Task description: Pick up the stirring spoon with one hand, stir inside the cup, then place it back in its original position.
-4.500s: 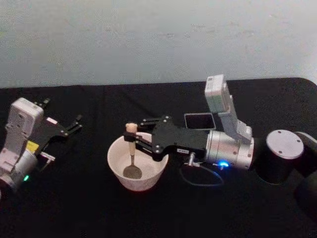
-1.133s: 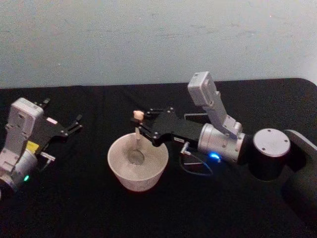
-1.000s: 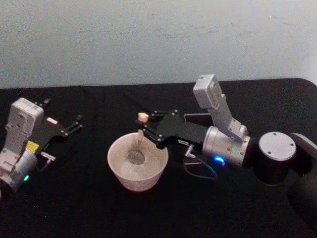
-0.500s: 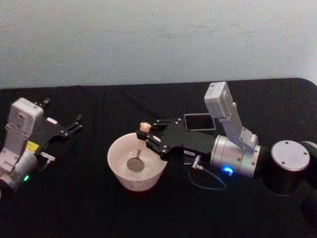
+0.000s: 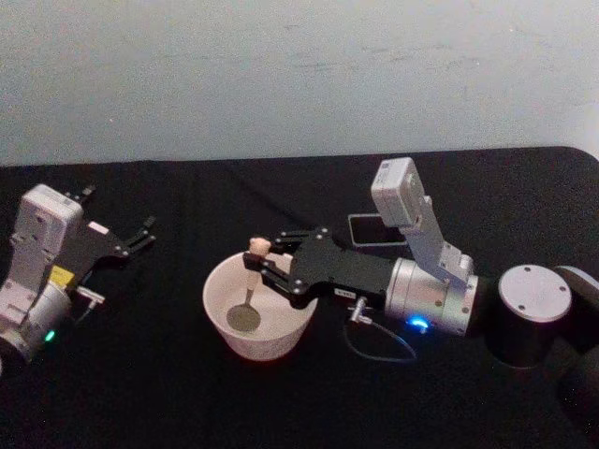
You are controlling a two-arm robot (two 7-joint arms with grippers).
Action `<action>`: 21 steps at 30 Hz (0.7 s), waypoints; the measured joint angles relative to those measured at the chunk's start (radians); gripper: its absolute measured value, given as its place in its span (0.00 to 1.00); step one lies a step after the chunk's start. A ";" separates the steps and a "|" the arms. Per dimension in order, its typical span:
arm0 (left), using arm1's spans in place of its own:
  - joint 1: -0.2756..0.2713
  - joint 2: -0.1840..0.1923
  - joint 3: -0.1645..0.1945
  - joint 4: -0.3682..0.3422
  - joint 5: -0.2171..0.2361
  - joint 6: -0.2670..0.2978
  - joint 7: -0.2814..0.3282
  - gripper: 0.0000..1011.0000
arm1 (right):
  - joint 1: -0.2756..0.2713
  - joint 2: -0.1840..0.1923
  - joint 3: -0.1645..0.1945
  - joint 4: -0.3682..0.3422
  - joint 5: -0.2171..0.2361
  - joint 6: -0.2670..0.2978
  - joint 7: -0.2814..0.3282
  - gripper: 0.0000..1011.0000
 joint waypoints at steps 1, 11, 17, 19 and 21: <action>0.000 0.000 0.000 0.000 0.000 0.000 0.000 0.99 | 0.003 -0.004 -0.001 0.005 -0.002 0.000 -0.002 0.22; 0.000 0.000 0.000 0.000 0.000 0.000 0.000 0.99 | 0.035 -0.043 0.009 0.054 -0.021 -0.001 -0.049 0.22; 0.000 0.000 0.000 0.000 0.000 0.000 0.000 0.99 | 0.032 -0.030 0.031 0.050 -0.025 0.000 -0.066 0.22; 0.000 0.000 0.000 0.000 0.000 0.000 0.000 0.99 | 0.028 -0.024 0.037 0.044 -0.025 0.002 -0.068 0.22; 0.000 0.000 0.000 0.000 0.000 0.000 0.000 0.99 | 0.020 -0.011 0.045 0.032 -0.025 0.005 -0.068 0.22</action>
